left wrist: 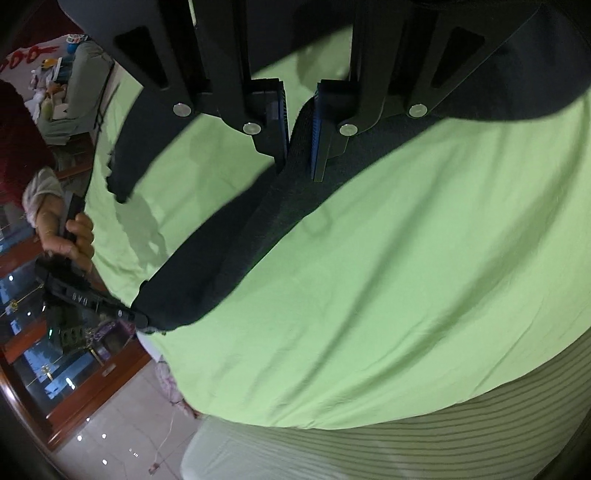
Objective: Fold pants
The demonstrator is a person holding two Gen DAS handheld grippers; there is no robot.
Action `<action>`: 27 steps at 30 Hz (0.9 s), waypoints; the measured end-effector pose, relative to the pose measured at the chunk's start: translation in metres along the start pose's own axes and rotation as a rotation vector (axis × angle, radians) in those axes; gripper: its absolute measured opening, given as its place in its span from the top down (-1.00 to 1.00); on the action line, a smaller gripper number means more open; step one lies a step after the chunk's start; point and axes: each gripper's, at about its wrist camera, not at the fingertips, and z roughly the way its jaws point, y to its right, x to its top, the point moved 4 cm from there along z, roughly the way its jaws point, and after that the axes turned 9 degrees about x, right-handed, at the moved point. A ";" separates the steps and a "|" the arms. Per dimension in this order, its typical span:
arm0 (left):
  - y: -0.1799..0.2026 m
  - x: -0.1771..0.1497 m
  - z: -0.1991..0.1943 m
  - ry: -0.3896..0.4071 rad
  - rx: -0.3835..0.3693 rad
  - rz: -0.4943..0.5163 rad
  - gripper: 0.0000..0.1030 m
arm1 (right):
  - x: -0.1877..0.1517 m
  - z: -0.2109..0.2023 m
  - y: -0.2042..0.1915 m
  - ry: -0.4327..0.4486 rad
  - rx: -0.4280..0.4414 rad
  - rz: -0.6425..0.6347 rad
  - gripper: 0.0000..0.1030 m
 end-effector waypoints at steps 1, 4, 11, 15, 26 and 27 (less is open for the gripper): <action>0.001 -0.005 -0.004 0.007 -0.008 -0.006 0.83 | -0.008 -0.005 -0.005 0.005 0.007 0.002 0.89; 0.011 -0.028 -0.017 0.024 -0.035 -0.029 0.83 | -0.031 -0.025 -0.011 0.010 0.014 -0.006 0.89; 0.053 -0.082 -0.027 0.032 -0.073 -0.028 0.84 | -0.089 -0.067 -0.005 -0.001 -0.018 -0.001 0.89; 0.070 -0.110 -0.031 0.023 -0.093 -0.030 0.84 | -0.116 -0.081 -0.004 -0.008 -0.045 0.001 0.89; 0.091 -0.151 -0.028 0.012 -0.105 -0.033 0.84 | -0.167 -0.092 -0.001 -0.075 -0.150 -0.056 0.89; 0.092 -0.154 -0.026 0.007 -0.106 -0.036 0.84 | -0.173 -0.090 0.002 -0.087 -0.164 -0.053 0.90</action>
